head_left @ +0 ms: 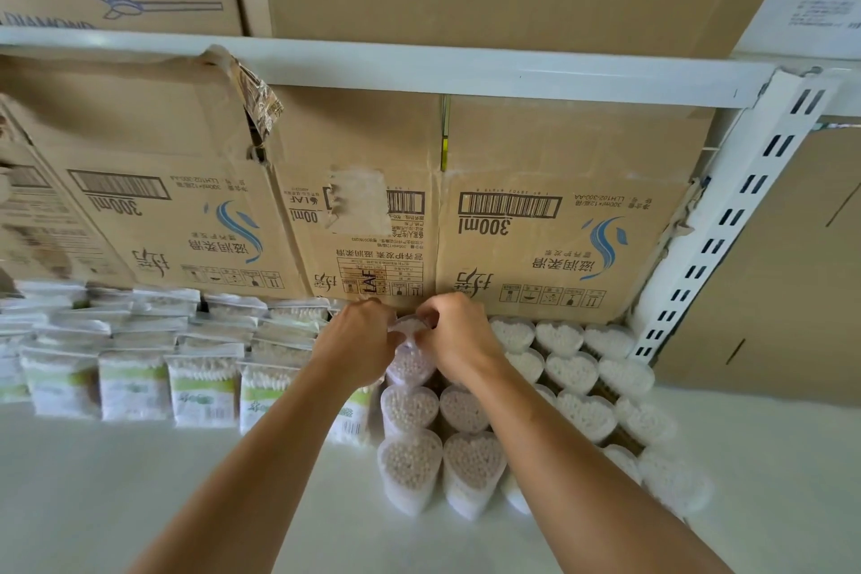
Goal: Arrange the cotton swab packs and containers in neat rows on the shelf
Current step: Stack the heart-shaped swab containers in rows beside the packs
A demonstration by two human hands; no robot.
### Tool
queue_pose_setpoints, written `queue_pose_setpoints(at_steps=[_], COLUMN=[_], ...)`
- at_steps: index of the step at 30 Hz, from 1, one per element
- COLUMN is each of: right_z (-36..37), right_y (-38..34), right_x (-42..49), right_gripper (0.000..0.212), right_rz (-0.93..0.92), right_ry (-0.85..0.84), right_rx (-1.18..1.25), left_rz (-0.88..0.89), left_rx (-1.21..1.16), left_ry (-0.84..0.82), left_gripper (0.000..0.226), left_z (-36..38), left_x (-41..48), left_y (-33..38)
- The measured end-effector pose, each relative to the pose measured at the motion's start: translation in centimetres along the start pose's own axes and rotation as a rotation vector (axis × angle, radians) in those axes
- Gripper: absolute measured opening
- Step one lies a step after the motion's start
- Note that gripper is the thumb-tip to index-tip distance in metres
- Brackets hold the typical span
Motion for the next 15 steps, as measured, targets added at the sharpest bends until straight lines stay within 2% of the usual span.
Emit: queue_pose_setpoints(at_steps=[7, 10, 15], right_z=[0.2, -0.3, -2.0], right_y=[-0.8, -0.9, -1.6], right_x=[0.2, 0.0, -0.5], right_gripper=[0.017, 0.020, 0.013], right_rz=[-0.047, -0.064, -0.106], right_ry=[-0.039, -0.008, 0.083], right_rx=[-0.039, -0.005, 0.138], left_rz=[0.013, 0.014, 0.079], left_rx=[0.042, 0.016, -0.102], left_ry=[0.000, 0.025, 0.131], left_gripper=[0.024, 0.022, 0.017], left_z=[0.1, -0.2, -1.7], left_x=[0.4, 0.2, -0.2], left_y=[0.0, 0.0, 0.4])
Point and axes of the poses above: each hand's wrist, its own x-axis towards the middle knuckle, its own z-axis out of the palm, y = z × x, the point moved 9 cm from there along x, towards the middle knuckle, and after that the axes turned 5 degrees about y, right-handed, at the moved point
